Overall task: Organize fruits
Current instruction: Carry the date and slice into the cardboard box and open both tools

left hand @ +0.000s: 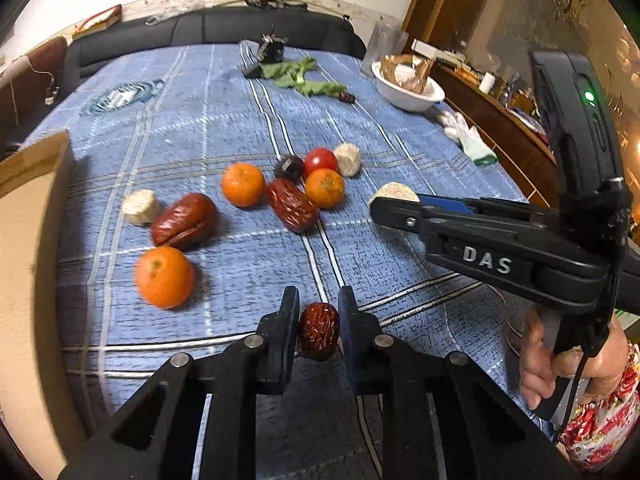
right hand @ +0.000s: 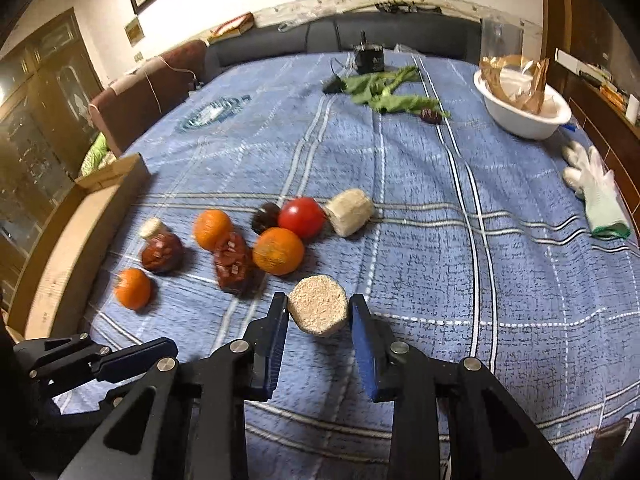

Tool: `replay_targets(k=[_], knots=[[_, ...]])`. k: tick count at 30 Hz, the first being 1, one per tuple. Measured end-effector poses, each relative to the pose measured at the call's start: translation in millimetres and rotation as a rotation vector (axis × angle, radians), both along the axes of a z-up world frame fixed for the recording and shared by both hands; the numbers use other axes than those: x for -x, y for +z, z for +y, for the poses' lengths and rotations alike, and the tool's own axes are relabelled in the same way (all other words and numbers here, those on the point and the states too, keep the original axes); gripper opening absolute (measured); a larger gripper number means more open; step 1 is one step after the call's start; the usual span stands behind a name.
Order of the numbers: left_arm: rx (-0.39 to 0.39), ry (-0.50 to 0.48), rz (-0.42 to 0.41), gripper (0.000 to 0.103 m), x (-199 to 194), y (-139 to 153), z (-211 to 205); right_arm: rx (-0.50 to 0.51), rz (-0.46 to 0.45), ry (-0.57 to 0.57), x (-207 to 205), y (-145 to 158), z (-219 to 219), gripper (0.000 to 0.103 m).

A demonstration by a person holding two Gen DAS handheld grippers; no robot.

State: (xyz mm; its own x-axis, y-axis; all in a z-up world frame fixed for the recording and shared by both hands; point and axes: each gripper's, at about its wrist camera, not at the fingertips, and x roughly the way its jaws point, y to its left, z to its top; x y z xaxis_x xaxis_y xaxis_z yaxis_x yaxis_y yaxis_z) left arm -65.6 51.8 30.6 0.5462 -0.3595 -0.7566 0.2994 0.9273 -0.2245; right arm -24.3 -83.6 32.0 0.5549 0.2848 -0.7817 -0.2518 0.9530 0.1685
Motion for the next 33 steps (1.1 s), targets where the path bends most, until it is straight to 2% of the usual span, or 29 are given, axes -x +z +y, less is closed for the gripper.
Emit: replay_targets(k=[5,8,12,17,20,25,33], knots=[[0.018,0.055,-0.067,0.019,13,24,27,-0.024,-0.047,0.025,16,24,12,0.034],[0.025,0.119,-0.108,0.019,23,37,54,-0.053,-0.066,0.069,25,38,30,0.034],[-0.014,0.257,-0.157,0.019,35,48,104,-0.095,-0.071,0.163,35,51,69,0.034],[-0.060,0.464,-0.150,0.019,45,47,175,-0.156,-0.041,0.312,43,57,135,0.035],[-0.110,0.562,-0.134,0.019,52,40,208,-0.170,-0.021,0.397,49,54,176,0.035],[-0.152,0.643,-0.101,0.020,57,28,235,-0.124,0.007,0.494,57,38,233,0.035],[-0.143,0.690,-0.073,0.020,64,16,252,-0.069,0.064,0.531,60,3,265,0.035]])
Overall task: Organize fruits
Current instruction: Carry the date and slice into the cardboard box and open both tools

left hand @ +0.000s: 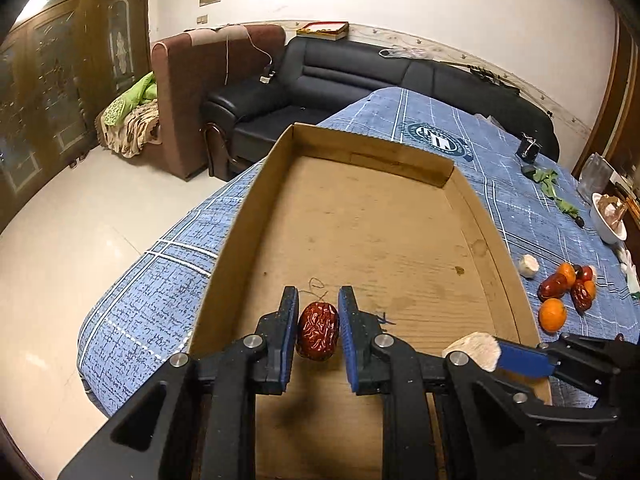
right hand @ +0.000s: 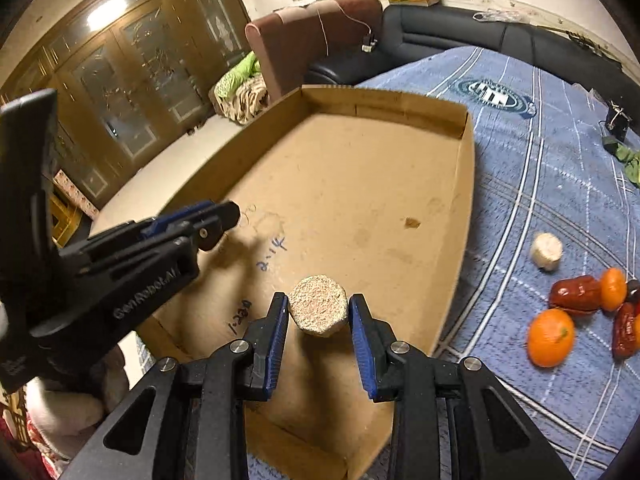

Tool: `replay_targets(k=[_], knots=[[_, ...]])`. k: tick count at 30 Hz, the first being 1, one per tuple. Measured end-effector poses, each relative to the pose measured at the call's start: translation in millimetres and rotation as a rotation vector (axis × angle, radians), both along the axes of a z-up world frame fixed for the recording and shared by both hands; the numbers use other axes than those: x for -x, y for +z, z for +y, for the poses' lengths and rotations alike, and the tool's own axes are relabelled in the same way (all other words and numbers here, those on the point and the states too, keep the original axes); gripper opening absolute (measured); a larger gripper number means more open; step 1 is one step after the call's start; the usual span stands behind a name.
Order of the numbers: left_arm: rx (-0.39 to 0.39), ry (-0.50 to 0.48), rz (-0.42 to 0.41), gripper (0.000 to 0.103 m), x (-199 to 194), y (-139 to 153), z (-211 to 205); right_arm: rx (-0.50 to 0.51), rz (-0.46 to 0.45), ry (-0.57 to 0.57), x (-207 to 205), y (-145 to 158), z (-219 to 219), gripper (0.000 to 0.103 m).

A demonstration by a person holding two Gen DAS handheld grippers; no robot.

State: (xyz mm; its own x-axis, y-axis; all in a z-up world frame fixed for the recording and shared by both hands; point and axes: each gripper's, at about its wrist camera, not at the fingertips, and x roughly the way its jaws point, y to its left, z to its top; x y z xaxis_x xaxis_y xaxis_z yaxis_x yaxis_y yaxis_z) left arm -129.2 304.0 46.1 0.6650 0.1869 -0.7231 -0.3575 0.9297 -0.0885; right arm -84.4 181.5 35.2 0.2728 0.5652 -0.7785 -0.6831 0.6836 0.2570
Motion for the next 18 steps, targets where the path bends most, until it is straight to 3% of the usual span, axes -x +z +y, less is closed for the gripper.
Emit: replay_targets(k=[3,5,7,9,13,18], knots=[[0.006,0.002,0.000,0.022,2,0,1,0.009,-0.016,-0.001,0,-4,3,0.035],[0.008,0.001,-0.006,0.030,1,0,0,0.000,-0.019,-0.007,0,-4,4,0.035],[-0.003,0.006,-0.016,0.052,5,4,-1,-0.008,-0.010,-0.008,0,-3,6,0.036],[-0.020,0.016,-0.028,0.059,8,9,-4,-0.009,-0.008,-0.004,1,-3,5,0.036],[-0.033,0.022,-0.041,0.062,12,19,-7,-0.031,-0.015,0.005,7,6,0,0.036],[-0.042,0.038,-0.079,0.067,20,36,-11,-0.104,-0.052,-0.041,10,35,-38,0.036]])
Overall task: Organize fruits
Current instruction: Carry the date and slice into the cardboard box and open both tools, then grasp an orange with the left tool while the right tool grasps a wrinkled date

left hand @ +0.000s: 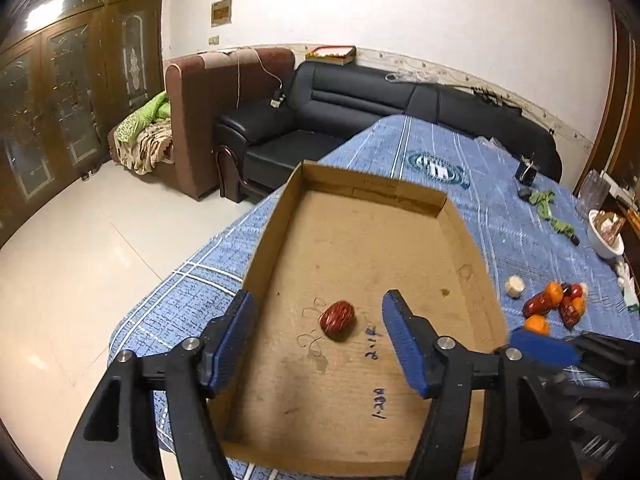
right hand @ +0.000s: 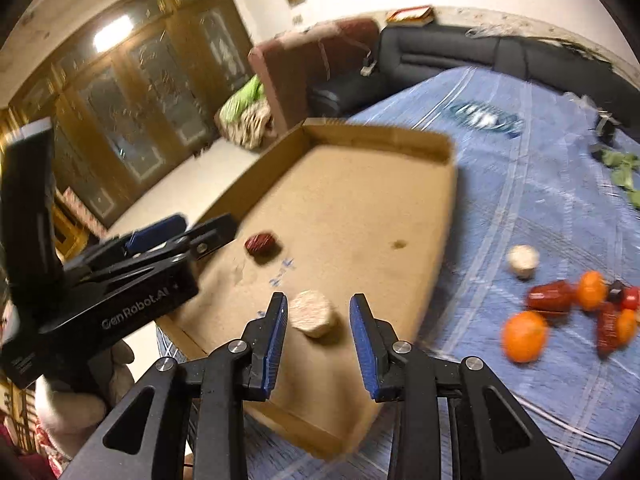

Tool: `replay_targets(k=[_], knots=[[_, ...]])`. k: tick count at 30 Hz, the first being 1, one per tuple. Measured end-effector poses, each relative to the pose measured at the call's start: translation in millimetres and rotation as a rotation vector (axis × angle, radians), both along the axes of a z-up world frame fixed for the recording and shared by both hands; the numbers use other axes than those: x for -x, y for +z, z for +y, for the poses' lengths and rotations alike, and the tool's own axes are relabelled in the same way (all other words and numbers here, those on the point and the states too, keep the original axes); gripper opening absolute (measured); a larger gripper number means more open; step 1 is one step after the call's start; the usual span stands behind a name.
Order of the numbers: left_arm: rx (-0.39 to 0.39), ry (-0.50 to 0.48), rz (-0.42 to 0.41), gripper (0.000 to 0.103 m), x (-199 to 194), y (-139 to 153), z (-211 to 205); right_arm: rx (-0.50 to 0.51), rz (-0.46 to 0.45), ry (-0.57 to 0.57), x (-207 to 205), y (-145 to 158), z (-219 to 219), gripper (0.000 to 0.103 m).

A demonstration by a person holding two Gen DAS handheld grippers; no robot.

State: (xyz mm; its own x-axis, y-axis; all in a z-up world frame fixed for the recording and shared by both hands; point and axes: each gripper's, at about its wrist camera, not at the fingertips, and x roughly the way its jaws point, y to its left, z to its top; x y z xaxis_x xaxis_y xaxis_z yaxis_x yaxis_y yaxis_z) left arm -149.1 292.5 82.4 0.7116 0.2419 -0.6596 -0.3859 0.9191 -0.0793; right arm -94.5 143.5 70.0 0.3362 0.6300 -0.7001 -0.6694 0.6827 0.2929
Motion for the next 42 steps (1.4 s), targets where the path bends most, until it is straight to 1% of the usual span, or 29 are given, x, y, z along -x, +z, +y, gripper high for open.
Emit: replay_targets(k=[3,6,9,10,12,15,18,20,21,25,27,30,34,37,38,39,40,41,42], knots=[[0.001,-0.035,-0.018,0.068,0,9,-14,-0.033,-0.023,-0.066,-2,15,-43,0.038],[0.002,-0.110,-0.024,0.068,-7,13,-38,-0.018,-0.047,-0.169,-9,18,-95,0.040],[0.008,-0.202,-0.019,0.068,-17,13,-68,0.029,-0.053,-0.288,-19,10,-147,0.040],[0.012,-0.236,-0.013,0.068,-22,12,-80,0.044,-0.042,-0.338,-23,5,-168,0.040],[0.027,-0.305,0.005,0.068,-32,8,-104,0.052,-0.021,-0.406,-30,-2,-196,0.040],[0.086,-0.417,0.041,0.068,-48,-4,-137,0.057,-0.006,-0.465,-36,-11,-226,0.040],[0.095,-0.474,0.088,0.068,-64,-19,-166,0.053,0.012,-0.502,-41,-19,-243,0.040],[0.088,-0.490,0.106,0.068,-75,-28,-179,0.038,0.027,-0.502,-46,-23,-243,0.040],[0.083,-0.483,0.120,0.068,-82,-35,-184,0.032,0.029,-0.492,-48,-23,-241,0.040],[0.081,-0.453,0.157,0.068,-96,-48,-186,0.040,0.022,-0.434,-57,-26,-221,0.040],[0.080,-0.440,0.172,0.068,-103,-54,-186,0.040,0.035,-0.414,-63,-30,-212,0.040],[0.057,-0.437,0.172,0.068,-107,-55,-186,0.036,0.075,-0.404,-75,-41,-201,0.040],[0.048,-0.453,0.171,0.068,-110,-57,-189,0.020,0.141,-0.418,-90,-57,-194,0.040],[0.032,-0.469,0.172,0.067,-111,-60,-191,0.019,0.140,-0.427,-95,-60,-188,0.040],[0.025,-0.474,0.173,0.066,-111,-61,-192,0.023,0.137,-0.424,-96,-60,-186,0.040],[0.013,-0.477,0.173,0.060,-111,-61,-193,0.027,0.132,-0.423,-97,-60,-183,0.040],[0.010,-0.479,0.177,0.052,-112,-61,-193,0.037,0.124,-0.424,-97,-60,-180,0.040],[0.012,-0.482,0.177,0.048,-113,-61,-193,0.054,0.109,-0.426,-97,-60,-176,0.040],[0.010,-0.484,0.180,0.040,-114,-62,-192,0.068,0.098,-0.426,-97,-60,-174,0.040]])
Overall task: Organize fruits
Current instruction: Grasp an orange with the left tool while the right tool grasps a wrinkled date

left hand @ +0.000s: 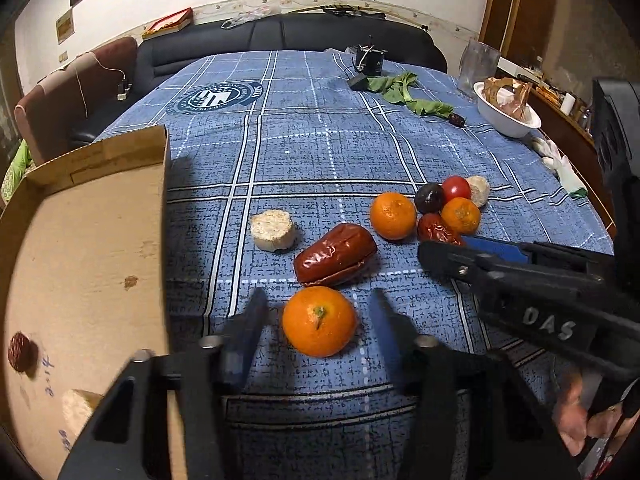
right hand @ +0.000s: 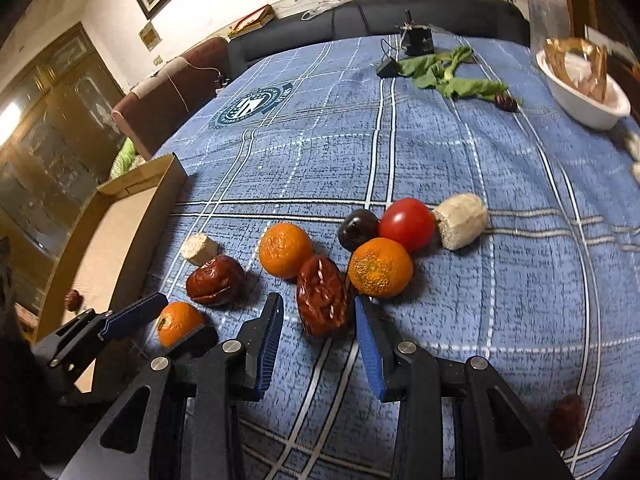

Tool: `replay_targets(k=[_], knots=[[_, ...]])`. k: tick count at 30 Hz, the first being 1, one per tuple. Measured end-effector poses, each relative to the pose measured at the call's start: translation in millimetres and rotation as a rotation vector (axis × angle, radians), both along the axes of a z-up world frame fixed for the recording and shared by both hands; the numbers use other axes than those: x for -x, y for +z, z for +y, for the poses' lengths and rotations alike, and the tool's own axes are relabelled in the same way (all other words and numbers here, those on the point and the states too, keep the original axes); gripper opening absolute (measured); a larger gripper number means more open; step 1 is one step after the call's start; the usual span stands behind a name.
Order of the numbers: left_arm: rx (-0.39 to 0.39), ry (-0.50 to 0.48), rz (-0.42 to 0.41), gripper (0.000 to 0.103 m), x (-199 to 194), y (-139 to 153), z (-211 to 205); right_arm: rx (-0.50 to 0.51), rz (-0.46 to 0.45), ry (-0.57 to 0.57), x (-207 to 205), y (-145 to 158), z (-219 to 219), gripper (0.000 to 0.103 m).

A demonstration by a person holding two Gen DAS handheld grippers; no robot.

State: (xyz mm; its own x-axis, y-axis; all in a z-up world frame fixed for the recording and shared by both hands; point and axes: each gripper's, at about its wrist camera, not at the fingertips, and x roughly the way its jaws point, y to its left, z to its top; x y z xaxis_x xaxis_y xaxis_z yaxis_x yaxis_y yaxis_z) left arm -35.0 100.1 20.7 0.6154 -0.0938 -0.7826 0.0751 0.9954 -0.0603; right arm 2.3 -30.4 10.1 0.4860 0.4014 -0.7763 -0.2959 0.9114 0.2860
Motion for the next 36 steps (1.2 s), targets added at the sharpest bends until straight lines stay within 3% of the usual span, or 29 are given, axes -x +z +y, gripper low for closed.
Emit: replay_targets(k=[8,13,18,21,24,28,32,33,35,36], knots=[[-0.016,-0.032,-0.004,0.035,2,1,10,0.068,-0.039,0.007,5,1,10,0.033],[-0.085,-0.016,-0.012,0.035,6,3,29,0.051,-0.032,-0.001,7,1,3,0.032],[0.025,-0.034,-0.017,0.035,16,13,43,0.030,-0.024,-0.009,6,1,0,0.032],[0.038,-0.084,-0.051,0.036,23,20,35,0.030,-0.026,-0.009,7,1,0,0.032],[-0.014,-0.119,-0.058,0.042,21,20,22,0.022,-0.026,-0.010,6,1,-1,0.032],[-0.108,-0.094,-0.030,0.044,11,12,15,0.007,-0.026,-0.010,6,0,-3,0.032],[-0.105,-0.054,0.023,0.049,4,1,23,-0.006,-0.025,-0.009,6,0,-5,0.032],[-0.113,-0.050,0.023,0.048,4,-1,23,-0.008,-0.027,-0.007,7,0,-6,0.032],[-0.137,-0.045,0.016,0.034,6,-1,20,-0.006,-0.032,-0.008,7,-1,-6,0.031],[-0.143,-0.045,0.014,0.032,7,-1,19,0.003,-0.037,-0.010,8,-1,-5,0.029]])
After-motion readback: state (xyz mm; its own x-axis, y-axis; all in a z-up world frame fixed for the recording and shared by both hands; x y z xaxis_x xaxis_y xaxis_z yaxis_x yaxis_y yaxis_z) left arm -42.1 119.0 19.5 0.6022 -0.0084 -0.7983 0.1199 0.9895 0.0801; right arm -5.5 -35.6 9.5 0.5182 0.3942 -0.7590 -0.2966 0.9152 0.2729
